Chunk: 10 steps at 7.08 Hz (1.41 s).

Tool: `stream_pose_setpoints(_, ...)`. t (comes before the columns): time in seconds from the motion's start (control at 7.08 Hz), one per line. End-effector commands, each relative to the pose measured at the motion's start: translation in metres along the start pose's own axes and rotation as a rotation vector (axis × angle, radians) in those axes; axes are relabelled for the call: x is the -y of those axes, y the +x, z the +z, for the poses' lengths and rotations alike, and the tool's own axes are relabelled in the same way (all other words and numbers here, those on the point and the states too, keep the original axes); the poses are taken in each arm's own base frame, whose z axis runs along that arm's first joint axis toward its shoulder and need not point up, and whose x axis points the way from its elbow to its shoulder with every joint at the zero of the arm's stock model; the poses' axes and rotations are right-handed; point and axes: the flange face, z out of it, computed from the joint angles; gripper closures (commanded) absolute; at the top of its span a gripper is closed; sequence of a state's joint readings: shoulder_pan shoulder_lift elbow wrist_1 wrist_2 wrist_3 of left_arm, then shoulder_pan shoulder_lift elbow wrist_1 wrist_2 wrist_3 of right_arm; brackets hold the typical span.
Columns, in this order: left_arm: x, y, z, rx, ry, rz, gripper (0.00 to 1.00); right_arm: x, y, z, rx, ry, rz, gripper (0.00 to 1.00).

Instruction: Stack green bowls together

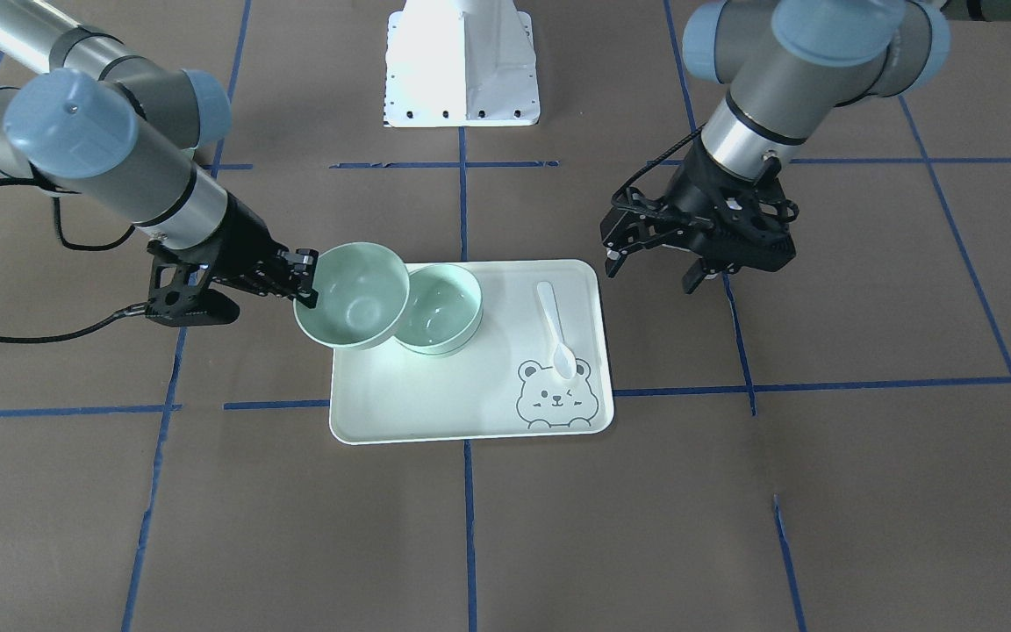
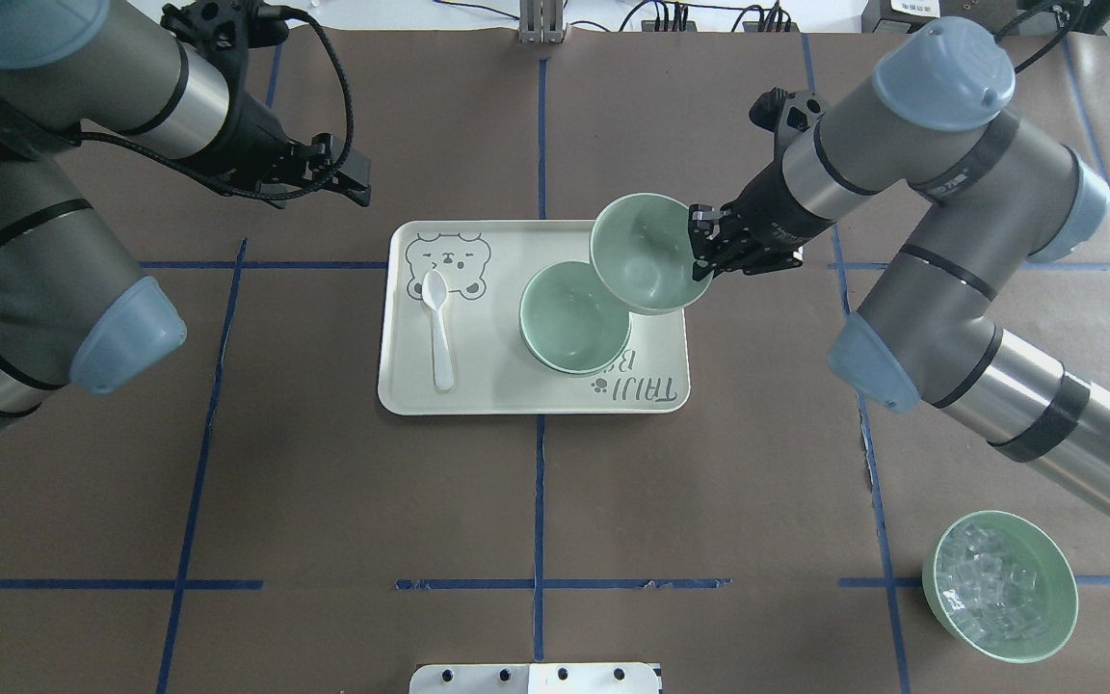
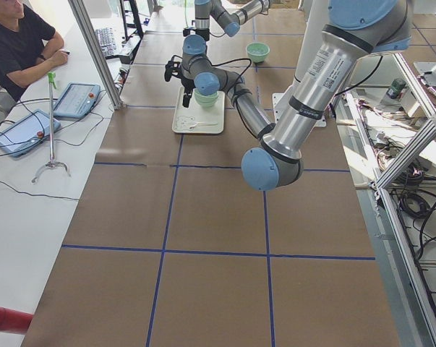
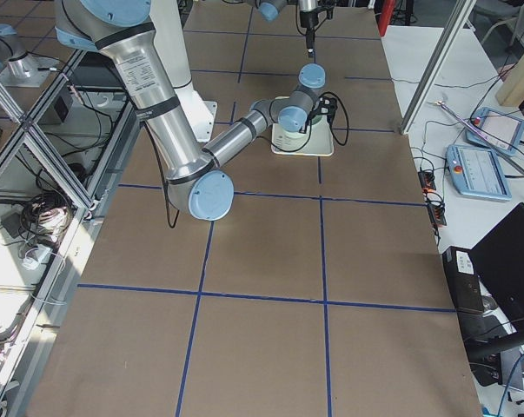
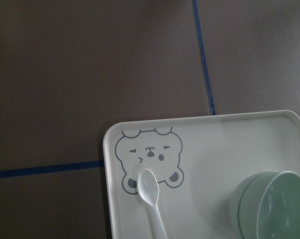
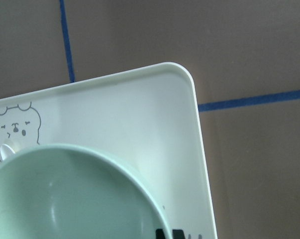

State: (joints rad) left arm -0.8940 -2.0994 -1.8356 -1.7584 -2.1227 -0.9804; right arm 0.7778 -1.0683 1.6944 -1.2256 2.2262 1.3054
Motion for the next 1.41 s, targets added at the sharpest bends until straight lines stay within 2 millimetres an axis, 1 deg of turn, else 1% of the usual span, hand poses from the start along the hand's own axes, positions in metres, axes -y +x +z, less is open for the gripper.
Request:
stream_pose_setpoints(0.0, 0.008, -0.015, -0.013, 0.007, 0.016, -0.008, 0.0, -0.03, -0.027, 0.034, -0.025, 0.035, -0.004, 1.0)
stream_pose_setpoints(0.14, 0.009, -0.014, -0.013, 0.007, 0.016, -0.01, 0.0, -0.027, -0.031, 0.042, -0.033, 0.032, -0.001, 1.0)
stream_pose_setpoints(0.28, 0.008, -0.013, -0.015, 0.008, 0.015, -0.011, 0.0, -0.026, -0.04, 0.045, -0.03, 0.032, 0.018, 1.0)
stream_pose_setpoints(0.42, 0.008, -0.013, -0.015, 0.008, 0.015, -0.011, 0.0, -0.028, -0.044, 0.045, -0.022, 0.03, 0.038, 1.0)
stream_pose_setpoints(0.71, 0.008, -0.014, -0.015, 0.013, 0.013, -0.014, 0.0, -0.036, -0.042, 0.055, -0.031, 0.014, 0.034, 1.0)
stream_pose_setpoints(0.85, 0.008, -0.014, -0.016, 0.014, 0.015, -0.015, 0.0, -0.032, -0.041, 0.061, -0.045, 0.027, 0.041, 0.01)
stream_pose_setpoints(0.99, 0.008, -0.016, -0.014, 0.017, 0.012, -0.017, 0.0, -0.031, -0.045, 0.062, -0.049, 0.051, 0.039, 0.0)
stream_pose_setpoints(1.13, 0.008, -0.018, -0.013, 0.02, 0.01, -0.018, 0.0, -0.028, -0.047, 0.058, -0.039, 0.058, 0.032, 0.0)
stream_pose_setpoints(1.27, 0.007, -0.036, -0.012, 0.038, 0.008, -0.023, 0.0, -0.014, -0.043, 0.041, -0.031, 0.072, 0.042, 0.0)
